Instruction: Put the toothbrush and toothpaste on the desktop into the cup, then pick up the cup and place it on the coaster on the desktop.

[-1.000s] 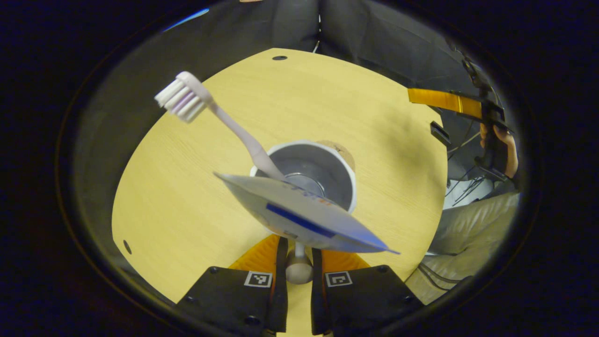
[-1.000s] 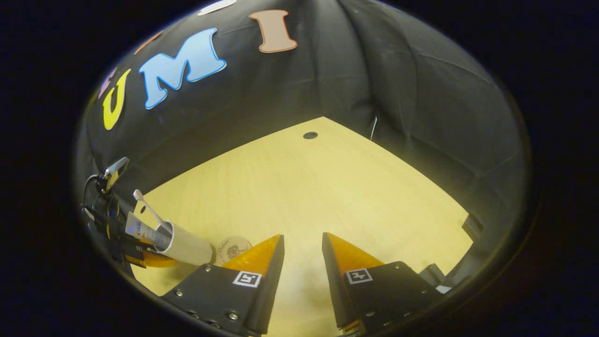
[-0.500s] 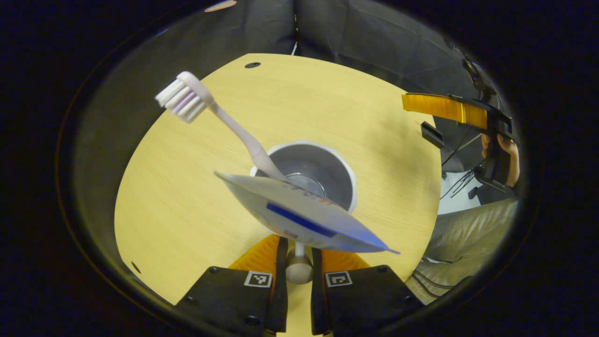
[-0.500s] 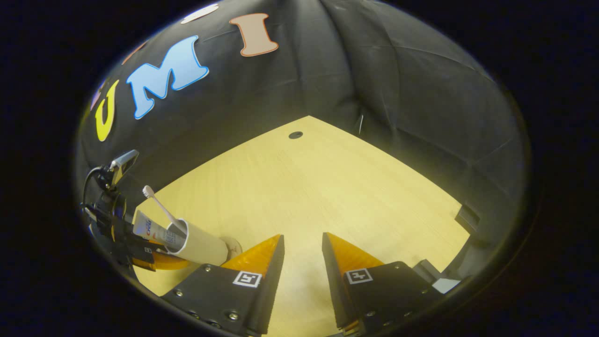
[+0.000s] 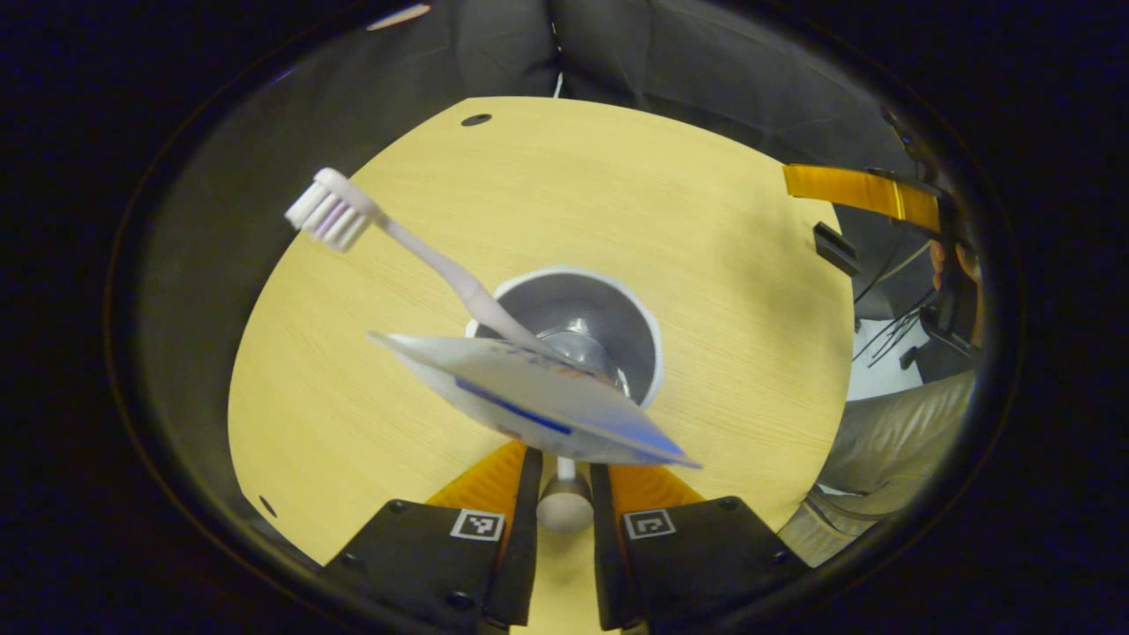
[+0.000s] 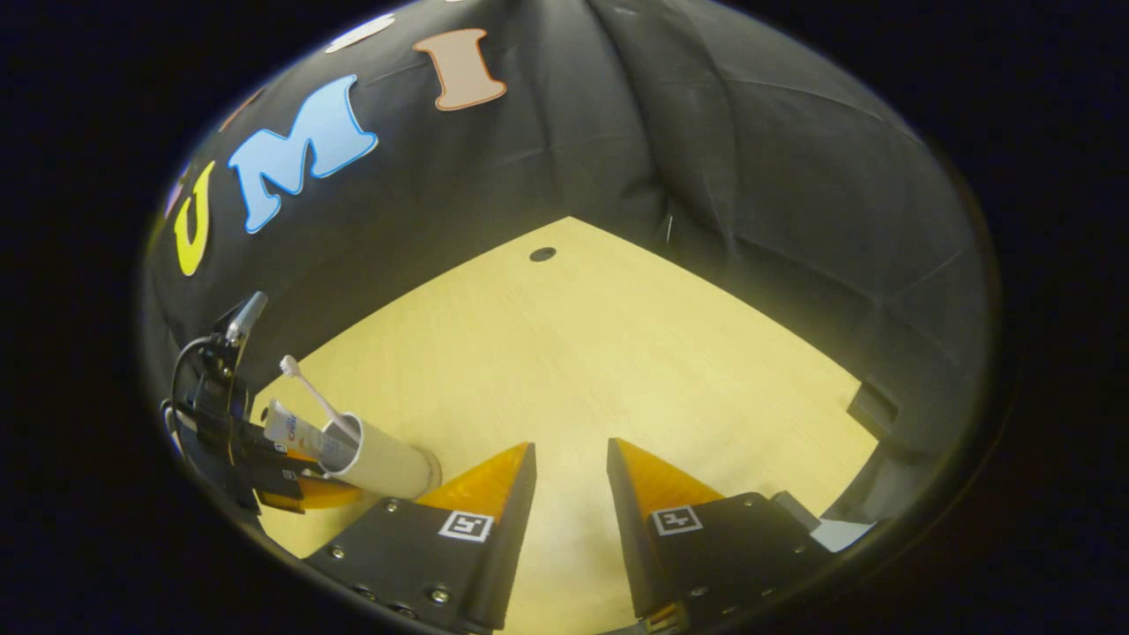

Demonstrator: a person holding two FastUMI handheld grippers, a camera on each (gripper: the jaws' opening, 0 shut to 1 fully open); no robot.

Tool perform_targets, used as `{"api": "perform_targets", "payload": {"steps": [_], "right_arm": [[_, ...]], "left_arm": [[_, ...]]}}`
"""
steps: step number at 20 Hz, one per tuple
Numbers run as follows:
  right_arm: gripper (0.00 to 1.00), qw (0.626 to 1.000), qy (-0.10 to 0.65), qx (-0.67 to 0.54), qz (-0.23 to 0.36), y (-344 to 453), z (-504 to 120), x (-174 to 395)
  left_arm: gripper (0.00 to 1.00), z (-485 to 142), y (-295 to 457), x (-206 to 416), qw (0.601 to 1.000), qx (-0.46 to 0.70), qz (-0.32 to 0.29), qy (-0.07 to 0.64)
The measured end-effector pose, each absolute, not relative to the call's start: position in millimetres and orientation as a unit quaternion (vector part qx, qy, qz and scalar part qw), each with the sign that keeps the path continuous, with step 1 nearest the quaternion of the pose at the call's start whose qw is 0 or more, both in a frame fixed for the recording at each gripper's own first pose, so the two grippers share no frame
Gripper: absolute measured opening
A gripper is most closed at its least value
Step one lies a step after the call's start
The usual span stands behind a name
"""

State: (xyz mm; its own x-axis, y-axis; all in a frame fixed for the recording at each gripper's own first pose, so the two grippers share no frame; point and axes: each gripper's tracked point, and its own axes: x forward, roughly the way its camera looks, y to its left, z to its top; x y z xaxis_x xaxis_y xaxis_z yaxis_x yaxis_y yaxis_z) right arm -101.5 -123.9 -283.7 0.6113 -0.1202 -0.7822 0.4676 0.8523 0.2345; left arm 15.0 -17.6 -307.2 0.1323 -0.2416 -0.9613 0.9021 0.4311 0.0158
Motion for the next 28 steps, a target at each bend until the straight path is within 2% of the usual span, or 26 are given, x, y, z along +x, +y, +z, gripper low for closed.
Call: {"api": "perform_targets", "payload": {"steps": [5, 11, 16, 19, 22, 23, 25, 26, 28], "right_arm": [[0.51, 0.882, 0.407, 0.201, -0.127, -110, -278, -87], [0.51, 0.899, 0.402, 0.169, -0.039, -70, -264, -63], [0.51, 0.914, 0.38, 0.138, 0.026, -42, -239, -45], [0.51, 0.925, 0.356, 0.12, 0.051, -34, -216, -34], [0.51, 0.939, 0.321, 0.101, 0.075, -23, -187, -21], [0.51, 0.943, 0.307, 0.096, 0.082, -21, -173, -17], [0.51, 0.953, 0.275, 0.094, 0.09, -17, -147, -13], [0.51, 0.956, 0.261, 0.096, 0.094, -14, -135, -9], [0.51, 0.963, 0.231, 0.098, 0.098, -13, -109, 1]], "left_arm": [[0.36, -287, -12, 11, 0.713, 0.306, -0.398, 0.489], [0.36, -256, 0, -5, 0.774, 0.246, -0.346, 0.47], [0.36, -225, 14, -2, 0.844, 0.19, -0.27, 0.423], [0.36, -187, 37, 6, 0.889, 0.155, -0.209, 0.376], [0.34, -153, 45, 14, 0.932, 0.129, -0.154, 0.301], [0.37, -142, 42, 16, 0.945, 0.119, -0.136, 0.273], [0.37, -130, 35, 23, 0.964, 0.097, -0.104, 0.226], [0.34, -123, 34, 24, 0.971, 0.087, -0.092, 0.204], [0.37, -108, 32, 23, 0.981, 0.071, -0.078, 0.163]]}}
